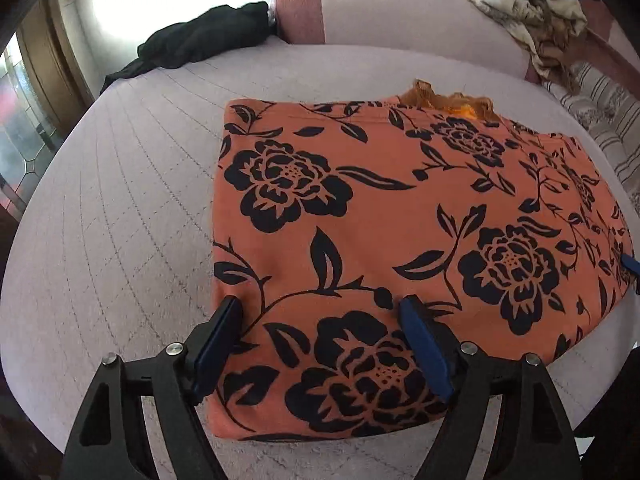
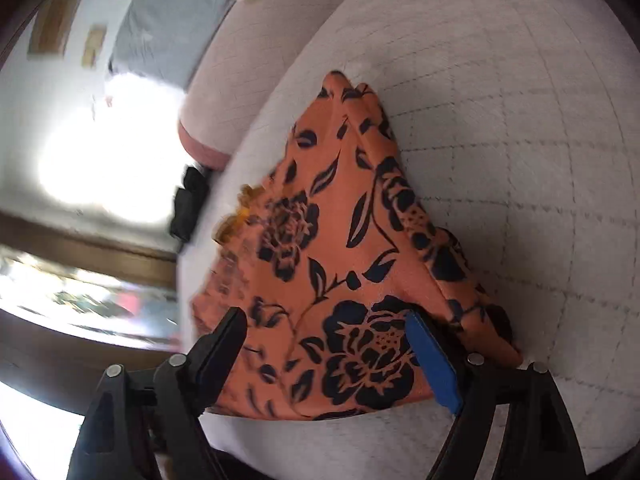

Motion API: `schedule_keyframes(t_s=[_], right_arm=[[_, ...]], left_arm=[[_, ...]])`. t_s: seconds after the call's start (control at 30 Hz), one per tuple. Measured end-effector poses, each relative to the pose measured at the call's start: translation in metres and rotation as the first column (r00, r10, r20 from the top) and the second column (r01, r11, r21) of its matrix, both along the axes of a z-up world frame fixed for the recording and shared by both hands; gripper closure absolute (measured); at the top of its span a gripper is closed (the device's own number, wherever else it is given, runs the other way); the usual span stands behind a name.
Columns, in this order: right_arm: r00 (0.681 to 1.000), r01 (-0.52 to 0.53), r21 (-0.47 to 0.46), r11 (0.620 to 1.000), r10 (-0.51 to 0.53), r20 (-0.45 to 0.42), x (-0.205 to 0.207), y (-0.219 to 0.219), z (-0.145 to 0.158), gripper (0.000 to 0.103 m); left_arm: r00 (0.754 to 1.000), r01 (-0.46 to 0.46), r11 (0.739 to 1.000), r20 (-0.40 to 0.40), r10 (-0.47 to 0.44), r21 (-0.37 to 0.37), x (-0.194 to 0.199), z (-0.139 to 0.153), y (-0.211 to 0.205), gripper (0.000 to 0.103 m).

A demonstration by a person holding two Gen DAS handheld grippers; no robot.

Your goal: Fold small clothes

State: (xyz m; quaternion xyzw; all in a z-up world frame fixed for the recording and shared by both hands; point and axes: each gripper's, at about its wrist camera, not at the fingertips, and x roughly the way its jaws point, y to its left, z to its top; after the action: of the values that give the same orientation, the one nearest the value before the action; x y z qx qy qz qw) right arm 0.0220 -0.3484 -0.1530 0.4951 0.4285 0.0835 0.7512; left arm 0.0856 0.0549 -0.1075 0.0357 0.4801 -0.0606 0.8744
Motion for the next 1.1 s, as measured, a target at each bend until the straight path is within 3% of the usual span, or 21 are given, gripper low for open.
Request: schedule_keyframes(t_s=[0.1, 0.17, 0.33, 0.4, 0.43, 0.47, 0.5, 0.63, 0.73, 0.8, 0.83, 0.9, 1.0, 1.1], right_arm=[[0.999, 0.017, -0.081, 0.997, -0.014, 0.039, -0.017, -0.003, 0.026, 0.016], [0.995, -0.025, -0.062, 0.998, 0.031, 0.096, -0.018, 0.004, 0.04, 0.016], [0.982, -0.128, -0.08, 0.989, 0.138, 0.13, 0.024, 0.025, 0.051, 0.016], [0.982, -0.154, -0.069, 0.986, 0.16, 0.098, 0.05, 0.022, 0.035, 0.015], [0.989, -0.141, -0.107, 0.984, 0.145, 0.035, 0.062, 0.016, 0.021, 0.016], [0.995, -0.098, -0.095, 0.991, 0.096, -0.021, 0.069, 0.006, 0.006, 0.018], [0.999, -0.042, -0.023, 0.999, 0.041, -0.025, 0.07, 0.0, 0.002, 0.018], [0.991, -0.099, -0.124, 0.987, 0.109, 0.077, 0.084, 0.016, 0.05, 0.015], [0.987, -0.132, -0.11, 0.985, 0.141, 0.076, 0.111, 0.021, 0.05, 0.015], [0.991, -0.135, -0.195, 0.971, 0.131, -0.032, 0.135, 0.013, 0.026, 0.015], [0.992, -0.113, -0.168, 0.979, 0.1, -0.083, 0.142, 0.006, 0.009, 0.015], [0.998, -0.003, -0.078, 0.997, -0.002, -0.064, 0.136, -0.002, 0.011, 0.014], [0.996, -0.079, -0.152, 0.985, 0.084, 0.027, 0.134, 0.021, 0.044, 0.014], [0.988, -0.144, -0.152, 0.978, 0.151, 0.035, 0.138, 0.039, 0.04, 0.013]], left_arm=[[0.999, -0.022, 0.998, 0.025, 0.023, -0.056, -0.005, 0.02, 0.002, 0.022], [0.999, -0.012, 0.999, 0.051, 0.014, -0.038, -0.007, 0.03, -0.006, 0.022], [0.999, -0.036, 0.997, 0.03, 0.039, -0.073, -0.001, 0.032, -0.013, 0.022], [0.998, -0.056, 0.994, 0.02, 0.058, -0.094, -0.001, 0.03, -0.014, 0.022], [0.998, -0.063, 0.993, 0.011, 0.065, -0.097, -0.001, 0.027, -0.015, 0.022], [0.998, -0.068, 0.993, 0.001, 0.068, -0.1, 0.0, 0.025, -0.016, 0.022], [0.998, -0.07, 0.992, -0.004, 0.07, -0.103, 0.0, 0.024, -0.015, 0.022], [0.996, -0.085, 0.991, -0.01, 0.085, -0.107, 0.005, 0.017, -0.014, 0.022], [0.996, -0.089, 0.99, -0.022, 0.087, -0.107, 0.009, 0.012, -0.013, 0.022], [0.995, -0.094, 0.99, -0.023, 0.092, -0.103, 0.011, 0.01, -0.014, 0.022], [0.995, -0.096, 0.99, -0.026, 0.094, -0.101, 0.012, 0.01, -0.013, 0.022], [0.995, -0.099, 0.99, -0.015, 0.099, -0.099, 0.01, 0.013, -0.01, 0.022], [0.993, -0.12, 0.989, -0.016, 0.119, -0.088, 0.009, 0.013, -0.006, 0.022], [0.991, -0.135, 0.986, -0.019, 0.134, -0.098, 0.008, 0.013, -0.004, 0.022]])
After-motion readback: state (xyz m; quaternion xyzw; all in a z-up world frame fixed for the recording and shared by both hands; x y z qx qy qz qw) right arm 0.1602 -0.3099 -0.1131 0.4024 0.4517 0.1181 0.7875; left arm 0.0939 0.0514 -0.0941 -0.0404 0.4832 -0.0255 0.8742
